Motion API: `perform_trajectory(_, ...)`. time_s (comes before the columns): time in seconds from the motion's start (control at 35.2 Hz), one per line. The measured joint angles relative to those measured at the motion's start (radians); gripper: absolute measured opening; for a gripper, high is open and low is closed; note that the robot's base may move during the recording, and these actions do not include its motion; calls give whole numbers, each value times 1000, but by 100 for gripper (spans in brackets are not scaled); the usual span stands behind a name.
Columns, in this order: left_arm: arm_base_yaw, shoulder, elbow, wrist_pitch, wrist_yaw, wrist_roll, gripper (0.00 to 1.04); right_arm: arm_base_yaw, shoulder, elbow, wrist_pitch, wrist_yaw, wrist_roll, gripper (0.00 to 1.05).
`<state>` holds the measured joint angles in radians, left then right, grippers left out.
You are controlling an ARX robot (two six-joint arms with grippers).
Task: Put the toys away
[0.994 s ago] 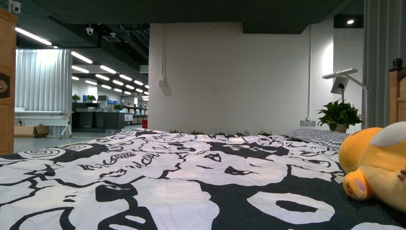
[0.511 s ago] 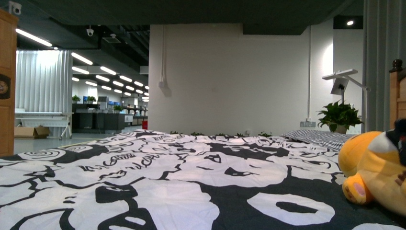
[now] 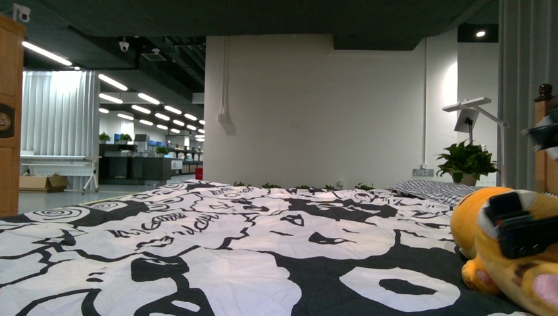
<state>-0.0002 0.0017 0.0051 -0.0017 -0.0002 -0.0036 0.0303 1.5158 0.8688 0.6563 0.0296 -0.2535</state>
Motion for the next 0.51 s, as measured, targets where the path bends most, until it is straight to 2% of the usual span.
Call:
perform_trajectory(0.26, 0, 0, 0, 0, 0, 0, 98, 37, 21, -18, 3, 34, -110, 98)
perform_trajectory(0.37, 0, 0, 0, 0, 0, 0, 98, 40, 53, -39, 40, 80, -215, 98)
perform_trajectory(0.51, 0, 0, 0, 0, 0, 0, 98, 34, 71, -61, 88, 96, -244, 98)
